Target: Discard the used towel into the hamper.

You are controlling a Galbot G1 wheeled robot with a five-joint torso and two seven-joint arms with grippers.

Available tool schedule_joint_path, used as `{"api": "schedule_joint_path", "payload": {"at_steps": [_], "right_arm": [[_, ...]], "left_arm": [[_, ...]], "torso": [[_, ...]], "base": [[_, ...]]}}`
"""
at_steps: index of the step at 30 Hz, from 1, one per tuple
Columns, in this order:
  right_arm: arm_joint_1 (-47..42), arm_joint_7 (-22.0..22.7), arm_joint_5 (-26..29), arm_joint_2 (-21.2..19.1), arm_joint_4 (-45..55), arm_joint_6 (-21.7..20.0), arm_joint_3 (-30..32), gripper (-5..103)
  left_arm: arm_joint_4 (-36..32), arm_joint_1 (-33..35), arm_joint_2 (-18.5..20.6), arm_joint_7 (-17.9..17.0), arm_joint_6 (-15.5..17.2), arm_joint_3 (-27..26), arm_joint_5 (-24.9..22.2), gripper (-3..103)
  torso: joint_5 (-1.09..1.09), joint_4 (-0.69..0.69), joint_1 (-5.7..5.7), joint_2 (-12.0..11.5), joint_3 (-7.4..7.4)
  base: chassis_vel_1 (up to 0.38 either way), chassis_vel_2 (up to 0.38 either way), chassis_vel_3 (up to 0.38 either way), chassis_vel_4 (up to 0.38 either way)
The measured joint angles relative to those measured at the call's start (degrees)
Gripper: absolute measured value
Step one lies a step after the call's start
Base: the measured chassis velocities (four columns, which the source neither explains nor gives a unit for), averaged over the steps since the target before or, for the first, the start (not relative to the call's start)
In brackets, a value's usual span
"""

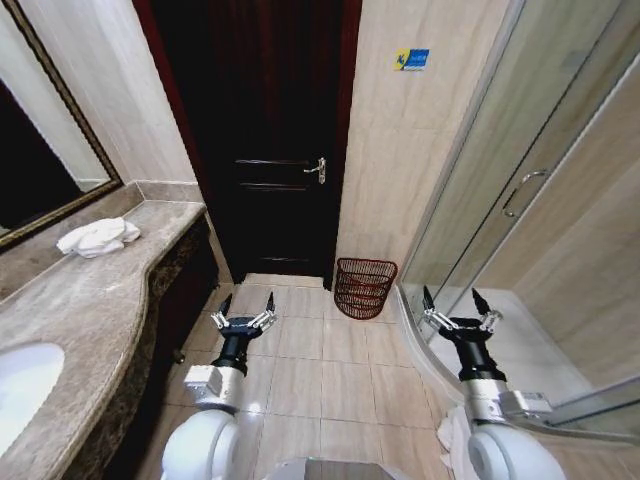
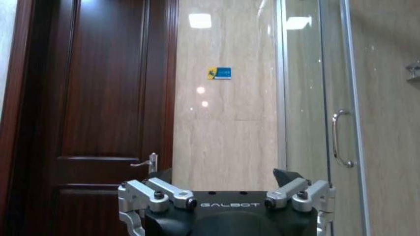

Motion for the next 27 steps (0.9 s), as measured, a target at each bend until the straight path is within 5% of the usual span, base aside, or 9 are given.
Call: {"api": "schedule_joint_path", "payload": {"at_steps": [15,27], "right_arm": [[-0.12,0.24,1.14,0.55,-0.69,-1.24,-1.22,100],[-0.52,-2.56,1.36,1.81,1.23,-3.61,-1.76,100]], "left_arm": [[-1.62,-0.03,0.00,2.11,4.09,-0.92,-1.55,100],[0.75,-0.55,0.00,4.68,-5.74,0.21,-0.16,100]], "torso": [[0.00,-0.01,0.00,0.00,0.00],[0.00,-0.01,0.00,0.00,0.00]], "base": [[0.000,0.000,0.000,0.000],[0.000,0.000,0.000,0.000]]}}
